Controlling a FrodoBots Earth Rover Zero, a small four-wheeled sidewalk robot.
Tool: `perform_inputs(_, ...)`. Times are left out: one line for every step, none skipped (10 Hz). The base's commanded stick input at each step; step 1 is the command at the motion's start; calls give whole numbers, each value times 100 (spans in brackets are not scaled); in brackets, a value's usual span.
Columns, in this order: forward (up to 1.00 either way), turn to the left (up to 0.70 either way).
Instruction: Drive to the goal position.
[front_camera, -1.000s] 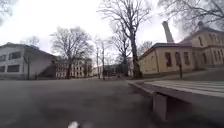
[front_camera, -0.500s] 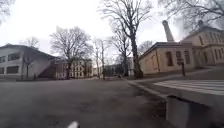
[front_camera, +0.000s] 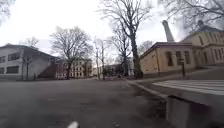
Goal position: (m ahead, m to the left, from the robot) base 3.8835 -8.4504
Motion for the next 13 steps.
perform_inputs(70, 0)
perform_inputs(70, 0)
perform_inputs(70, 0)
perform_inputs(70, 0)
perform_inputs(70, 0)
perform_inputs(70, 0)
perform_inputs(70, 0)
perform_inputs(70, 0)
perform_inputs(70, 0)
perform_inputs(70, 0)
perform_inputs(70, 0)
perform_inputs(70, 0)
perform_inputs(70, 0)
